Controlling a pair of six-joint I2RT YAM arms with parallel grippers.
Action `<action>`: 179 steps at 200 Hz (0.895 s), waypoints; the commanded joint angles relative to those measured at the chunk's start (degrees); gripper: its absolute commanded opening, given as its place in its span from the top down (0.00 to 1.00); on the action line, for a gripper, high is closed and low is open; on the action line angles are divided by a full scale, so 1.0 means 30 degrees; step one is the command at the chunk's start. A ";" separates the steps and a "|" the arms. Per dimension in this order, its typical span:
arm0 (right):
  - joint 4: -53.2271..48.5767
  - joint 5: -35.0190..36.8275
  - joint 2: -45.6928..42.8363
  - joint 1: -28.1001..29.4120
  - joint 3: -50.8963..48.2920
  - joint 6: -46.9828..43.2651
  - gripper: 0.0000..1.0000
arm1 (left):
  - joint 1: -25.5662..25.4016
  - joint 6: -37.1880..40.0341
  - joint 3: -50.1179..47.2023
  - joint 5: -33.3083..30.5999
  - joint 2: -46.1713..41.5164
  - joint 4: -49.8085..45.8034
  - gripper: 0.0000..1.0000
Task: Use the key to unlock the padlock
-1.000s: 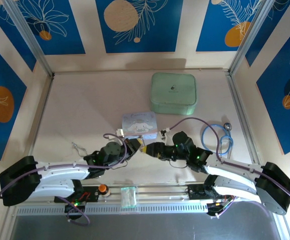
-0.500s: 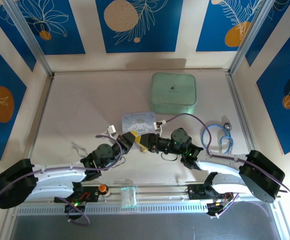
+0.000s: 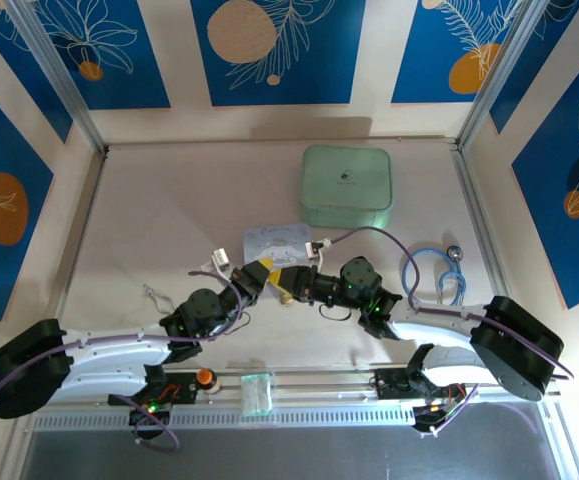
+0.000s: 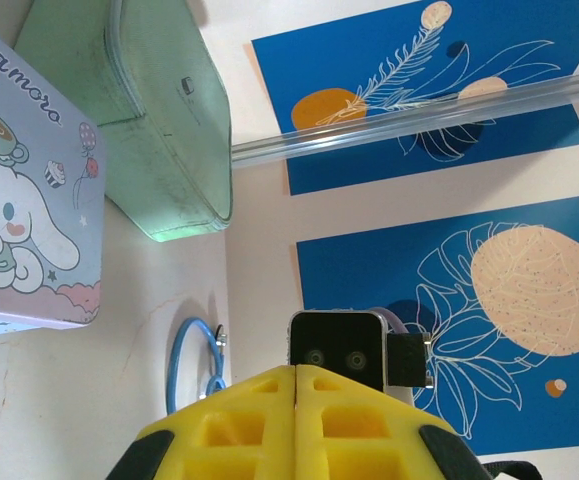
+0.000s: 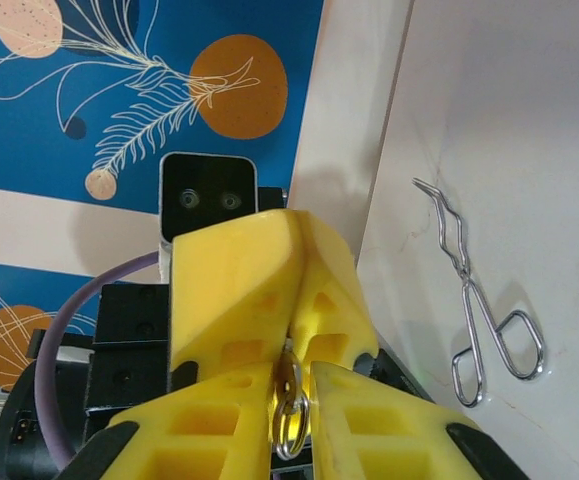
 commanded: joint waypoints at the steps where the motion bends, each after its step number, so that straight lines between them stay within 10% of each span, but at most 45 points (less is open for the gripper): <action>1: 0.0862 0.0376 0.0252 0.0138 0.0122 0.0023 0.85 | -0.0230 -0.0160 0.0134 0.0005 -0.0006 0.0949 1.00; 56: 0.0592 0.0255 -0.0255 -0.0487 -0.0455 0.0090 1.00 | -0.0230 0.0051 -0.0031 0.0010 -0.0490 0.0229 1.00; 90: -0.3208 -0.2343 -0.1679 -0.1585 0.0046 -0.1166 1.00 | -0.0074 0.2210 0.0690 0.0541 -0.2246 -0.4017 0.57; 125: -0.5323 -0.5851 -0.2587 -0.3113 0.0475 -0.2166 1.00 | 0.0471 0.4871 0.3141 0.2647 -0.3842 -1.0991 0.48; 179: -0.6433 -0.7441 -0.2583 -0.3238 0.1361 -0.2914 1.00 | 0.1176 0.4607 0.3094 0.5839 -0.2271 -1.0015 0.46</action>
